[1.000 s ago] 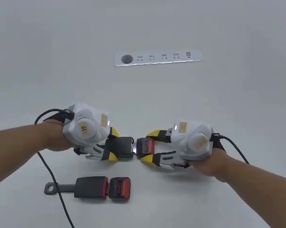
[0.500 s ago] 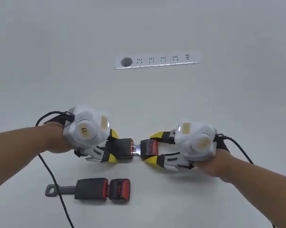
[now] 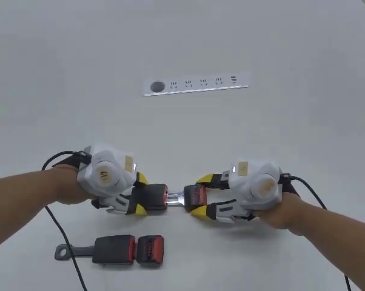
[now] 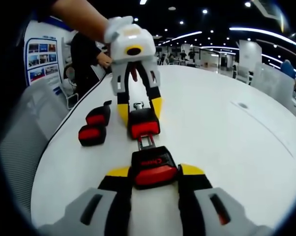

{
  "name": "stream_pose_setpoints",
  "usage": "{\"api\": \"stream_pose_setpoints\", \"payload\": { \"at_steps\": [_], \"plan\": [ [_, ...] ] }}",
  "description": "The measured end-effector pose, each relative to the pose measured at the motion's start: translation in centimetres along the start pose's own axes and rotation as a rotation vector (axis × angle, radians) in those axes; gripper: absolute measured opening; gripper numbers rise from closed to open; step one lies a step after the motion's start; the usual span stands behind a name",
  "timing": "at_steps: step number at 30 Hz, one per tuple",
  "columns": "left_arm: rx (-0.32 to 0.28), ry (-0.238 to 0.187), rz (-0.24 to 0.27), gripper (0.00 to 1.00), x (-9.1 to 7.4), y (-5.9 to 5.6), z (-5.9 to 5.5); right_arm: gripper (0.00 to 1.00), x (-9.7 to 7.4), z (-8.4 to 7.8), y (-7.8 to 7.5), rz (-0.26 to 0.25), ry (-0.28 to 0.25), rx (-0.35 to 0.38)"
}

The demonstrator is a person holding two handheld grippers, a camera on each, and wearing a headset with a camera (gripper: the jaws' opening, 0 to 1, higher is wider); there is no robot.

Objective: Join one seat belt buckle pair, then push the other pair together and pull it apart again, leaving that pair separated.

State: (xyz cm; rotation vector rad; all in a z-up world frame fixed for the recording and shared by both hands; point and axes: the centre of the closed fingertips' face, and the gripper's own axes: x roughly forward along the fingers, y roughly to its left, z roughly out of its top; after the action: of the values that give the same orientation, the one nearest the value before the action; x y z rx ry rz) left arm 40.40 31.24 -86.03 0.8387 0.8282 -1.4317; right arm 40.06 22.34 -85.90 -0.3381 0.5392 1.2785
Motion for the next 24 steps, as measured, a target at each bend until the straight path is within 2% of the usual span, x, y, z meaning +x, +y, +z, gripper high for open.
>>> {"api": "stream_pose_setpoints", "payload": {
  "at_steps": [14, 24],
  "plan": [
    [-0.003, 0.005, -0.001, 0.34, 0.0, 0.0, 0.0, 0.37, -3.4, -2.2, -0.2, -0.004, 0.037, 0.004],
    [-0.007, 0.011, 0.002, 0.34, -0.1, 0.0, 0.0, 0.37, -5.8, -3.9, -0.8, -0.032, 0.061, 0.023]
  ]
}}
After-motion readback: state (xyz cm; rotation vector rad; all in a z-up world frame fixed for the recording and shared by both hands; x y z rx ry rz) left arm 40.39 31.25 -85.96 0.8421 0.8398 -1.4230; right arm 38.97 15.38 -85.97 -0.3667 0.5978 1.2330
